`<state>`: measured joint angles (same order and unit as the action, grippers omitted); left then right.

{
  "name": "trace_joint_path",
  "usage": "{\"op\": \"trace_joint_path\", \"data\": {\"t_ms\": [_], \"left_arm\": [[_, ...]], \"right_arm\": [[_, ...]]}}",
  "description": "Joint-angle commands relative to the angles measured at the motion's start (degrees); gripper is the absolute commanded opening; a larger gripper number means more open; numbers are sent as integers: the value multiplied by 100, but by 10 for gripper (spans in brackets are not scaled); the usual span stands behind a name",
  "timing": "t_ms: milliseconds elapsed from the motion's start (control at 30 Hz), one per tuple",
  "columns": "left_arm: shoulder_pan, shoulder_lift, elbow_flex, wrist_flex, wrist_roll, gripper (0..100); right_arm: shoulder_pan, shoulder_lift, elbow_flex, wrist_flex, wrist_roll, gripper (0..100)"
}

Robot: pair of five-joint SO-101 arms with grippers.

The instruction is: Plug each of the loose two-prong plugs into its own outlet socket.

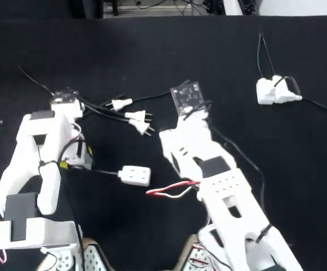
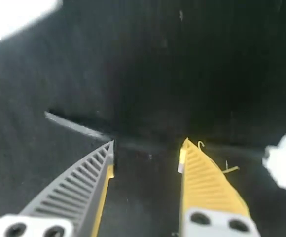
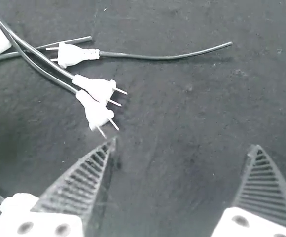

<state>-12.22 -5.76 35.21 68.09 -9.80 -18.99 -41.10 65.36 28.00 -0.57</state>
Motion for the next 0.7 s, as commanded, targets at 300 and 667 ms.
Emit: {"op": "trace_joint_path", "data": {"t_ms": [300, 667], "left_arm": [[57, -273, -505, 510, -580, 209], [251, -202, 40, -308, -536, 199]], "right_arm": [[97, -198, -40, -158, -44, 378], [88, -198, -40, -158, -44, 378]]}}
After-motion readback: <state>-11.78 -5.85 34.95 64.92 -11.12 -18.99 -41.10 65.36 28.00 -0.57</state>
